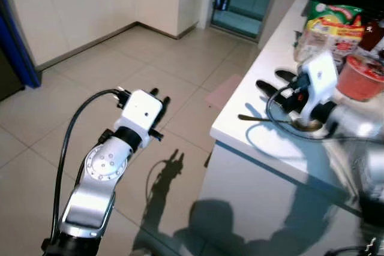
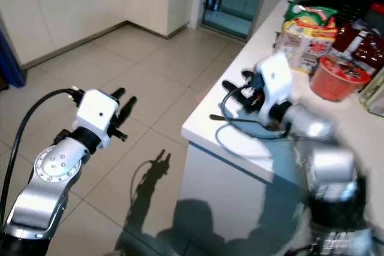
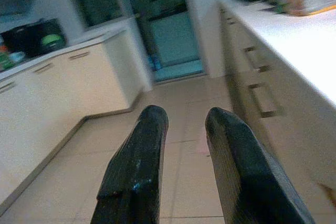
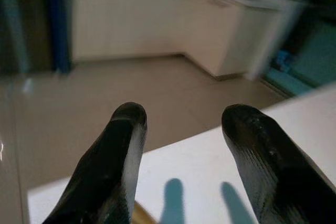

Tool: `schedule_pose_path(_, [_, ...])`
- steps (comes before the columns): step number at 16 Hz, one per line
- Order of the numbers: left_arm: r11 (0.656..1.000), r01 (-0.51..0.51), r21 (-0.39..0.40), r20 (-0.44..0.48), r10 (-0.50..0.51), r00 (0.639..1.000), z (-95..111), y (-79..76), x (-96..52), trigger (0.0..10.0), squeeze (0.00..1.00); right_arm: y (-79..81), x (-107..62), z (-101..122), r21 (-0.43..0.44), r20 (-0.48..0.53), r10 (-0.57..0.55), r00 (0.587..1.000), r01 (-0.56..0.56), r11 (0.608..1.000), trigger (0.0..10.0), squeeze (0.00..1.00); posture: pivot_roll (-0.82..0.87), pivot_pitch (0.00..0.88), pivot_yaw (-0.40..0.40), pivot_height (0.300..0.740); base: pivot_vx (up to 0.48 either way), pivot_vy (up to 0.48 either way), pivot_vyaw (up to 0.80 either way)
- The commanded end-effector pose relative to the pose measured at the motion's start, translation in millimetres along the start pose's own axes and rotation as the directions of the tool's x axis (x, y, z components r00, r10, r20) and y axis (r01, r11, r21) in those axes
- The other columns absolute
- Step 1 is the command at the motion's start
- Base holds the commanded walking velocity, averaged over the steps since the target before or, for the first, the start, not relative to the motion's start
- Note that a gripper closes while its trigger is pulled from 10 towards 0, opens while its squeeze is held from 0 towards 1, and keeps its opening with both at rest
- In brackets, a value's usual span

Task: Setting the table

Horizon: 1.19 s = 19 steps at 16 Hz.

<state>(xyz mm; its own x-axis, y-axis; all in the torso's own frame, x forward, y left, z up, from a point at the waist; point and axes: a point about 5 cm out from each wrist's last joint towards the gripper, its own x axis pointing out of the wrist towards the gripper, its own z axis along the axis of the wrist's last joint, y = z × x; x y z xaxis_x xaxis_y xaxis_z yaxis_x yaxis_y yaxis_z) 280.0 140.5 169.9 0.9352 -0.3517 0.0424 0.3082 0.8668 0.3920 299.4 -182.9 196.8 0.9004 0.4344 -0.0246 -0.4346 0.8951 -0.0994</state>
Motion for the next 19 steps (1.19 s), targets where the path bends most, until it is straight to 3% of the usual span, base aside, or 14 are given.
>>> schedule_pose_path(1, [1.000,-0.014,-0.006,0.029,0.014,0.999,5.6,-0.9,6.5,10.0,0.00,0.7,-9.6,-3.8,0.071,0.015,-0.122,0.992,0.120,0.990,10.0,0.00,-0.02,0.000,-0.046,0.740,0.000,0.000,0.00])
schedule_pose_path(3, [1.000,-0.005,-0.018,0.062,0.006,0.998,12.3,-2.5,16.8,10.0,0.00,25.3,-24.9,-14.9,0.200,0.033,-0.275,0.961,0.263,0.944,10.0,0.00,-0.06,0.000,-0.009,0.740,0.000,0.339,-0.67])
schedule_pose_path(6, [1.000,-0.005,-0.025,0.082,0.008,0.997,15.0,-2.8,21.1,10.0,0.00,34.3,-33.9,-18.4,0.233,0.020,-0.315,0.949,0.302,0.924,10.0,0.00,-0.06,0.000,-0.002,0.740,0.000,0.386,-0.78])
schedule_pose_path(13, [0.999,-0.026,-0.021,0.094,0.027,0.995,13.4,1.9,23.8,10.0,0.00,28.9,-47.9,-16.6,0.226,0.011,-0.433,0.901,0.419,0.879,10.0,0.00,-0.07,0.000,0.006,0.740,0.000,0.418,-0.78])
schedule_pose_path(19, [0.998,0.000,-0.070,0.119,0.008,0.993,14.4,-5.7,25.9,10.0,0.00,25.8,-46.5,-16.3,0.216,0.006,-0.436,0.900,0.425,0.879,10.0,0.00,-0.07,0.000,-0.003,0.740,0.000,0.420,-0.78])
